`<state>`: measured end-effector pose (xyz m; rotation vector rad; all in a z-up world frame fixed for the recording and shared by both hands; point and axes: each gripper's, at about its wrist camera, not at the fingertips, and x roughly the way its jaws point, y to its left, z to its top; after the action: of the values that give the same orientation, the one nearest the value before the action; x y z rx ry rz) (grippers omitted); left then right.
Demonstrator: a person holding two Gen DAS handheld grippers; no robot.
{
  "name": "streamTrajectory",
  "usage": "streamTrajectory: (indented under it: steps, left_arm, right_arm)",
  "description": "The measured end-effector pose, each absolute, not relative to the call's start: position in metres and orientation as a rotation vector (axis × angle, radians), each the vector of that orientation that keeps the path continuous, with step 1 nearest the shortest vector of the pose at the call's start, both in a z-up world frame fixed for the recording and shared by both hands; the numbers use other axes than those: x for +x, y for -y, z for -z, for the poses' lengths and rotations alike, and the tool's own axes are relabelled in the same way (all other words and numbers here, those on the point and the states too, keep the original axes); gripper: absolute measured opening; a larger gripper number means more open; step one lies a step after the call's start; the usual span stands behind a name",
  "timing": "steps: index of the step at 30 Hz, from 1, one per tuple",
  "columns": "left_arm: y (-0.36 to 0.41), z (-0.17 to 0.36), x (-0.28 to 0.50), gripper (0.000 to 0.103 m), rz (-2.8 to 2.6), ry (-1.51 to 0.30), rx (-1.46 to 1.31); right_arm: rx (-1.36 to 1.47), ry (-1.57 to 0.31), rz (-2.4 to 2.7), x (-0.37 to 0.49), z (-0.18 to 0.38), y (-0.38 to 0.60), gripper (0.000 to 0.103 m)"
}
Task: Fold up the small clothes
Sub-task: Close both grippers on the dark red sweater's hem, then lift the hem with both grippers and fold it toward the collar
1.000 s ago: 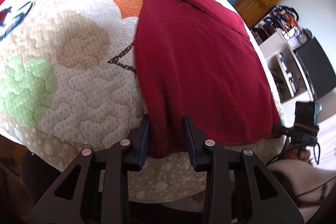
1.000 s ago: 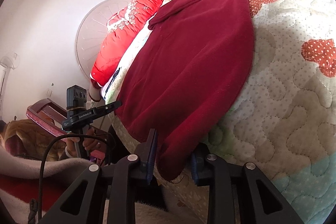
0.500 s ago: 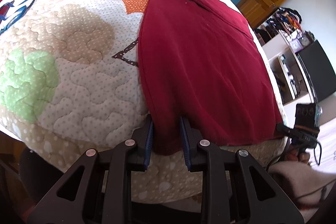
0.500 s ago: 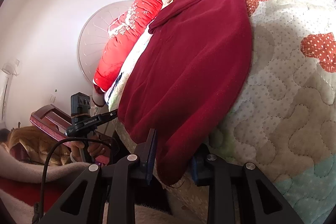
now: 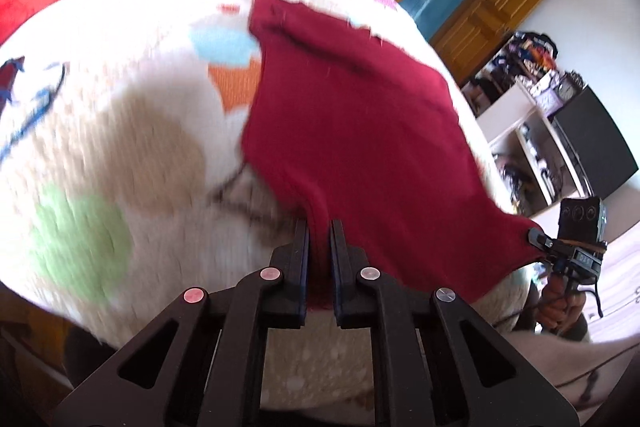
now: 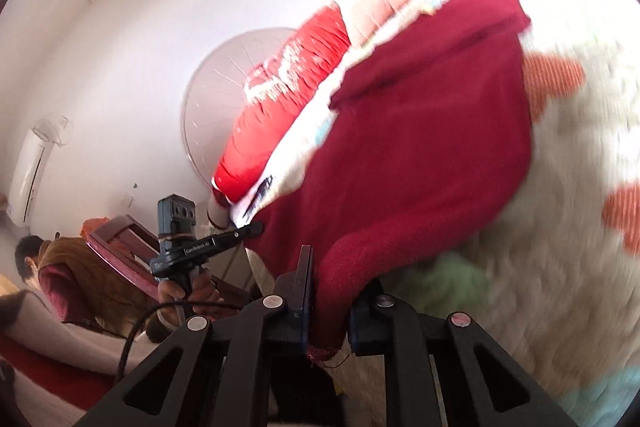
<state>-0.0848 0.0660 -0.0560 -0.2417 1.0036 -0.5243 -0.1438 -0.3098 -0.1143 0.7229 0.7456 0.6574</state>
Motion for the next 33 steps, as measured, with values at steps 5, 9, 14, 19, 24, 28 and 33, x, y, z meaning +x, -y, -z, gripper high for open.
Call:
streamTrajectory:
  steps: [5, 9, 14, 19, 24, 28, 33]
  left_arm:
    - [-0.047, 0.032, -0.045, 0.007, 0.538, -0.915, -0.245]
    - [-0.029, 0.015, 0.002, 0.003, 0.552, -0.847, -0.235]
    - [-0.003, 0.002, 0.079, 0.003, 0.537, -0.818, -0.218]
    - [0.000, -0.005, 0.101, 0.003, 0.616, -0.836, -0.279]
    - [-0.007, 0.009, 0.065, 0.004, 0.641, -0.934, -0.246]
    - [-0.029, 0.036, 0.023, 0.039, 0.606, -1.062, -0.347]
    - [-0.047, 0.064, -0.030, 0.056, 0.549, -1.125, -0.541]
  right_arm:
    - [0.724, -0.634, -0.610, -0.108, 0.089, 0.327, 0.012]
    - [0.710, -0.574, -0.580, -0.071, 0.066, 0.342, 0.012]
    - [0.646, -0.556, -0.523, -0.004, 0.049, 0.357, 0.012]
    - [0.646, -0.614, -0.475, 0.040, 0.063, 0.363, 0.011]
    - [0.651, -0.669, -0.470, 0.055, 0.085, 0.354, 0.012]
    - [0.674, -0.667, -0.471, 0.052, 0.089, 0.356, 0.012]
    - [0.652, -0.654, -0.479, 0.040, 0.078, 0.355, 0.012]
